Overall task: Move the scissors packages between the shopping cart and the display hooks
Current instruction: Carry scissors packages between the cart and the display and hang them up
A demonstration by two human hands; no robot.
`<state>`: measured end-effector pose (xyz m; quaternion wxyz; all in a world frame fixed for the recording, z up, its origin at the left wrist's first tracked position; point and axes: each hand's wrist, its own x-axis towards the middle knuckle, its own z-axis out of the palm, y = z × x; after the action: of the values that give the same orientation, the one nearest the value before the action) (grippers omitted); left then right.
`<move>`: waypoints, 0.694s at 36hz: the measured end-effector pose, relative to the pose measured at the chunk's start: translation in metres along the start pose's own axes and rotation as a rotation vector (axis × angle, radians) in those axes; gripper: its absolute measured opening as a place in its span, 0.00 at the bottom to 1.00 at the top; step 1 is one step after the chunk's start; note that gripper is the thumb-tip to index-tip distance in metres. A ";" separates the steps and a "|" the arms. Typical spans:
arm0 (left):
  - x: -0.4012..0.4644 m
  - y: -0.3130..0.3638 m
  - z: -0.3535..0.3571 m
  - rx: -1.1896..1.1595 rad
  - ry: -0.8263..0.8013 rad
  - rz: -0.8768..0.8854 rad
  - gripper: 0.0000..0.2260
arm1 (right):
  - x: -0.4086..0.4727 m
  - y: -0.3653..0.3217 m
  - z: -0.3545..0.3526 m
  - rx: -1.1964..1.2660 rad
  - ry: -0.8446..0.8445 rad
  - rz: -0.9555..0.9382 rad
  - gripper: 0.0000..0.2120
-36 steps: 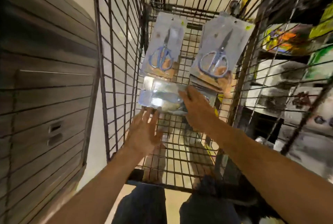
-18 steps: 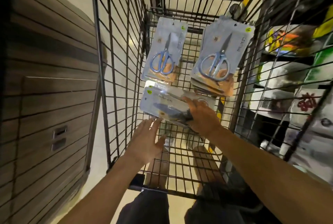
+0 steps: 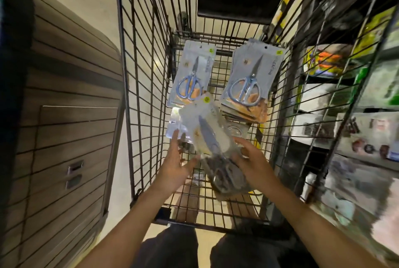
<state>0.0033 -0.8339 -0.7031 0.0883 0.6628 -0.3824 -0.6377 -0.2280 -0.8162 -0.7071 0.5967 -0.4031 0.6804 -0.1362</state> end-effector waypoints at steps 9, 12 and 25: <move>0.007 0.031 0.015 -0.337 0.044 0.116 0.48 | -0.023 -0.021 0.007 0.472 -0.022 0.090 0.17; 0.005 0.041 0.013 -0.349 0.063 0.167 0.48 | -0.022 -0.028 0.012 0.483 -0.016 0.093 0.17; -0.004 0.037 -0.020 -0.099 0.239 0.260 0.49 | 0.043 -0.001 0.019 -0.222 0.027 -0.013 0.30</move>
<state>0.0072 -0.8643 -0.6747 0.2474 0.6738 -0.4195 -0.5557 -0.2087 -0.8418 -0.7407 0.5382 -0.4694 0.6966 -0.0691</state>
